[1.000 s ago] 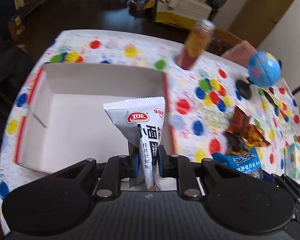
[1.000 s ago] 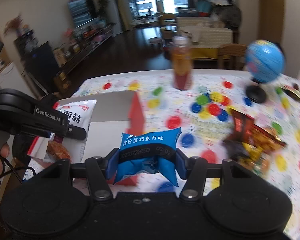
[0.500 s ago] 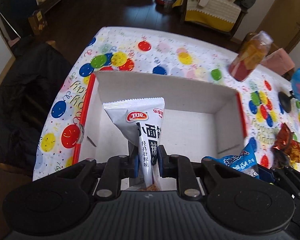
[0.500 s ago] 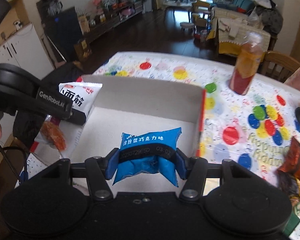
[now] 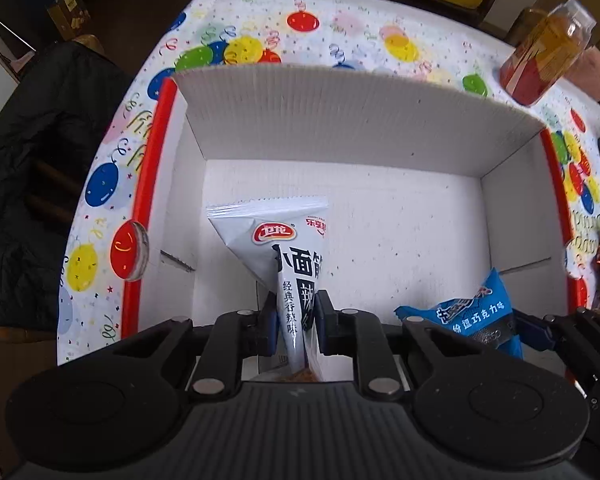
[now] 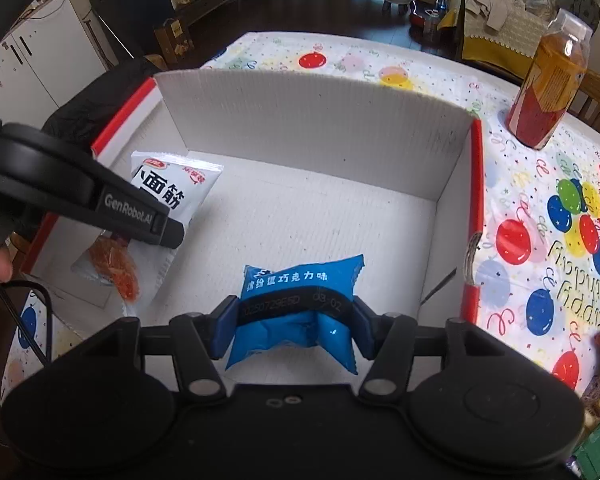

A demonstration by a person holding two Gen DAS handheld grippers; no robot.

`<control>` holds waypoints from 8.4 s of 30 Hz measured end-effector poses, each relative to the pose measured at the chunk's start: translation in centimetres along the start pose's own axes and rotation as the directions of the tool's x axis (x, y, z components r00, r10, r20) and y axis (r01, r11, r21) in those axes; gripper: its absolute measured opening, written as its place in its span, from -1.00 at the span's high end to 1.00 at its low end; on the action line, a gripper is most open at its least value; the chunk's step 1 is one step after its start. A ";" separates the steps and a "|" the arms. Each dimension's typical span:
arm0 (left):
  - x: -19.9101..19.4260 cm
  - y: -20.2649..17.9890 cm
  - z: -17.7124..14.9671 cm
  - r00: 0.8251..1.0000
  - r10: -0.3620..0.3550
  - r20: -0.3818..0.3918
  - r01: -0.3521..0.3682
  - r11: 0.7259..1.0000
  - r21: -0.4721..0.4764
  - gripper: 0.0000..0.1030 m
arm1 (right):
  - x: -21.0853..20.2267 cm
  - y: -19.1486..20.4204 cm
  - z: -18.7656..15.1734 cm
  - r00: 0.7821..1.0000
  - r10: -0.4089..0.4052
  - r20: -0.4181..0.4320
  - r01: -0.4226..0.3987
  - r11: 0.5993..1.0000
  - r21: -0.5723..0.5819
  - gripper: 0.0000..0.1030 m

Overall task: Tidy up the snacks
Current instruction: 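Carry both packets into the red-sided box and open both tools to release them, then withdraw both tools from the box back toward the snack pile, then grasp the green packet with the right tool while the left tool grasps the black packet, then carry the green and black packets into the box and open both tools, then withdraw both tools from the box back toward the snack pile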

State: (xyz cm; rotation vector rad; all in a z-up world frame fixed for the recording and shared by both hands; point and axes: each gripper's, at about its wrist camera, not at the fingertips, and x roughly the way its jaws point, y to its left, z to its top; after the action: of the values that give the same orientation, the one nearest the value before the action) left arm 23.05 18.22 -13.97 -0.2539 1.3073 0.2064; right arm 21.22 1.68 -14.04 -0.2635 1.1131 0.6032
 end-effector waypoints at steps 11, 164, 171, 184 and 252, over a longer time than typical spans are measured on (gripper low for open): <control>-0.8 0.4 -0.1 0.999 -0.022 0.032 0.022 1.000 -0.001 0.03 | -0.8 -0.3 0.0 1.000 0.011 0.023 -0.011 1.000 0.006 -0.60; -9.4 -20.4 -8.7 0.930 -0.308 0.198 0.273 0.944 0.188 0.30 | -18.5 -18.0 -16.3 0.920 -0.048 0.389 -0.058 0.965 0.257 0.85; -11.2 -14.8 -8.7 0.926 -0.279 0.256 0.250 0.958 0.140 0.29 | -17.9 -13.3 -12.3 0.909 0.000 0.417 -0.077 0.983 0.168 0.86; -11.2 -4.4 -6.0 0.934 -0.182 0.308 0.184 0.983 0.025 0.29 | -13.5 -5.8 -4.9 0.923 0.051 0.381 -0.082 0.994 0.066 0.86; -9.1 -2.9 -6.8 0.957 -0.126 0.261 0.104 0.990 0.097 -0.40 | -11.1 -2.7 -4.6 0.973 -0.023 0.230 0.000 0.995 0.099 -0.78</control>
State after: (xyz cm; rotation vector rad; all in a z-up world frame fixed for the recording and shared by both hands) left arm 15.31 13.37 -6.59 -0.2231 1.0277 0.0834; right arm 15.89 -6.33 -6.34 -0.1104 0.9125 0.5517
